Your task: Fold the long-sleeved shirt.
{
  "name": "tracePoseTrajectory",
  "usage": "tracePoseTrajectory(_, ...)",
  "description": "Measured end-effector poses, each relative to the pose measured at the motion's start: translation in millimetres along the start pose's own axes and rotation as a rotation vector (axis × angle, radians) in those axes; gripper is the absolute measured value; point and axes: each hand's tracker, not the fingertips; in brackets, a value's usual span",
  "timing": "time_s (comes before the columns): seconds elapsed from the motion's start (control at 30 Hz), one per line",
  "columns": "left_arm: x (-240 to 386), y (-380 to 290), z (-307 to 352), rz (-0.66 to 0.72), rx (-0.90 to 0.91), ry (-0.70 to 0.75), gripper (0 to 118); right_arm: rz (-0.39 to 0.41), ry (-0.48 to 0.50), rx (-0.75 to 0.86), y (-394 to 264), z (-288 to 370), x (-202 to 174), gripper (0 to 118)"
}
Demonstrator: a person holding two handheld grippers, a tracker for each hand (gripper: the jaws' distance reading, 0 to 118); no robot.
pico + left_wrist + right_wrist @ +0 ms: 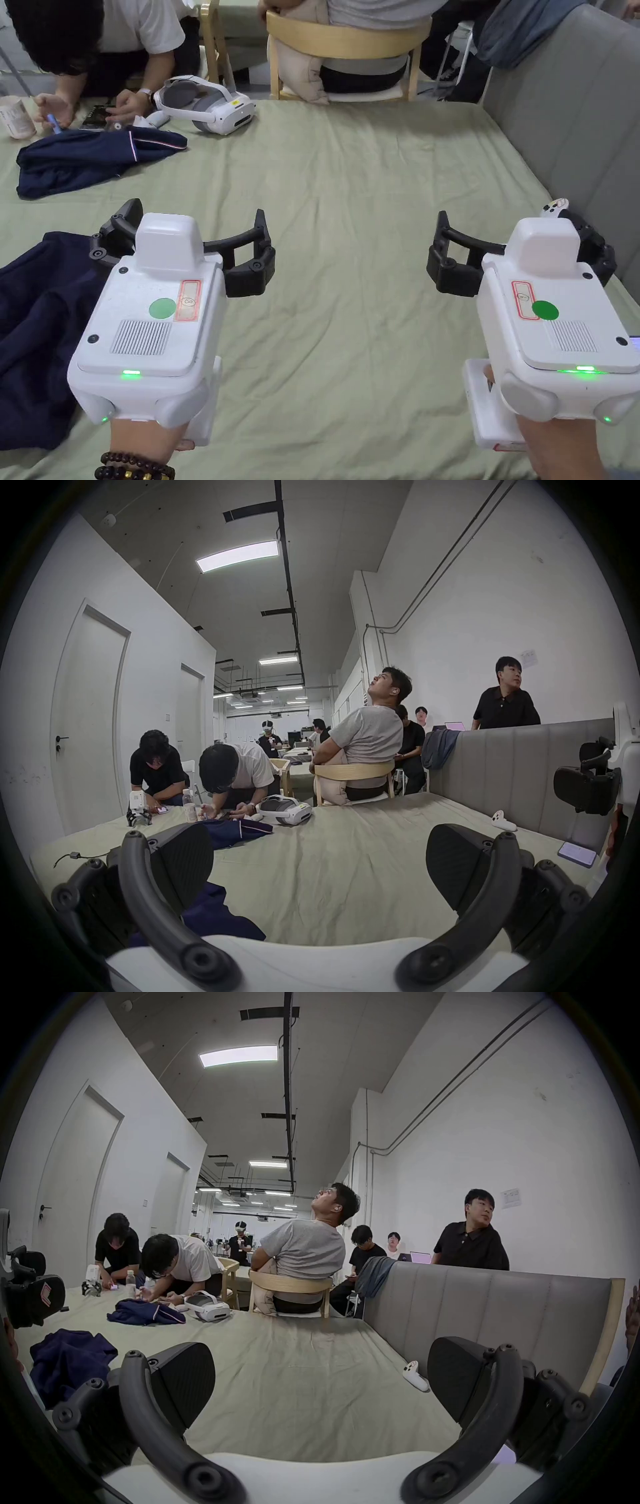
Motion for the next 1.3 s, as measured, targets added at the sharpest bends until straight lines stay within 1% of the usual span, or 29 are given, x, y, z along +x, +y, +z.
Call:
tracePoseTrajectory(0.93,0.1,3.0,-0.8,0.003,0.002,0.001,111,-0.001,-0.001,0.008,1.8,-0.4,2.7,118)
tracePoseTrajectory(1.3,-1.5,4.8,-1.8,0.033,0.011,0.001,111,-0.004,-0.002,-0.004,4.4,-2.7,1.8,118)
